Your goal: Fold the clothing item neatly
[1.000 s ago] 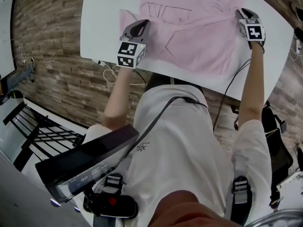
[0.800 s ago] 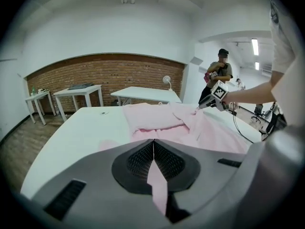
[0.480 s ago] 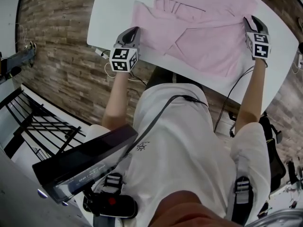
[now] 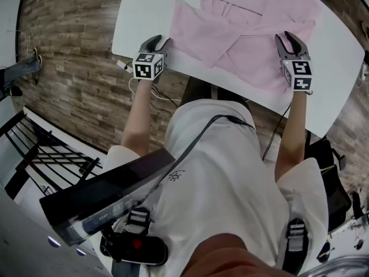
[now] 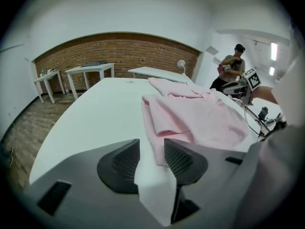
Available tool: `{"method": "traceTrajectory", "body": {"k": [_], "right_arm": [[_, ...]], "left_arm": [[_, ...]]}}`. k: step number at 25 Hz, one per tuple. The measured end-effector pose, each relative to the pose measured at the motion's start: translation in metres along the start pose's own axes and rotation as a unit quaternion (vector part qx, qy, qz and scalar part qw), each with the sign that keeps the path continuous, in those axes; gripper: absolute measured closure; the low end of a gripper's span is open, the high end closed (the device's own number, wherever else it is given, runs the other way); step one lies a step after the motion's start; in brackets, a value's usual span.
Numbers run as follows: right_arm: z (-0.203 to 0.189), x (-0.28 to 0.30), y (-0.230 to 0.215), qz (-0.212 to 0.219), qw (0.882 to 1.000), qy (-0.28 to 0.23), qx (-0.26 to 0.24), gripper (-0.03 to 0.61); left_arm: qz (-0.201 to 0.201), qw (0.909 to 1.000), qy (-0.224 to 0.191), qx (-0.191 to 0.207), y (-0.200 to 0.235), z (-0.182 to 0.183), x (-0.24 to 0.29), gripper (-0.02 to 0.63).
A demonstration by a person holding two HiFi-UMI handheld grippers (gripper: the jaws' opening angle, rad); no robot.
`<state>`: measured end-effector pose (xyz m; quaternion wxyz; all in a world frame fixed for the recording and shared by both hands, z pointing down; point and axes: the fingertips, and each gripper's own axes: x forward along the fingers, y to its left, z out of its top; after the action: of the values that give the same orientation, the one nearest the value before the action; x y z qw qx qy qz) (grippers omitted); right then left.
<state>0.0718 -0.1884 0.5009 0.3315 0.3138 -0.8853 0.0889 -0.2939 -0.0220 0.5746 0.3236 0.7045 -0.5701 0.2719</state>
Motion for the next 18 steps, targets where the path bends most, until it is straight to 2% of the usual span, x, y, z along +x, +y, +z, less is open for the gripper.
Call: {"method": "traceTrajectory", "body": {"k": [4,7,12,15,18], "right_arm": [[-0.026,0.006,0.062,0.028,0.999,0.033,-0.005,0.442],[-0.039,0.007,0.086,0.018,0.998,0.061,0.002,0.442],[-0.044,0.001,0.102,-0.012,0.997,0.072,0.027,0.442],[-0.049,-0.002,0.102,-0.027,0.996,0.075,0.045,0.442],[-0.055,-0.007,0.101,-0.043,0.994,0.079,0.063,0.442]], "left_arm": [[-0.051,0.9969,0.01,0.059,-0.006,0.011,0.016,0.471],[-0.095,0.9932,-0.003,0.068,-0.013,0.033,0.026,0.472],[-0.159,0.9831,0.011,0.089,-0.027,0.049,0.032,0.472],[-0.168,0.9802,0.026,0.102,-0.025,0.042,0.035,0.472],[-0.171,0.9707,0.043,0.163,-0.024,0.032,0.04,0.472]]}}
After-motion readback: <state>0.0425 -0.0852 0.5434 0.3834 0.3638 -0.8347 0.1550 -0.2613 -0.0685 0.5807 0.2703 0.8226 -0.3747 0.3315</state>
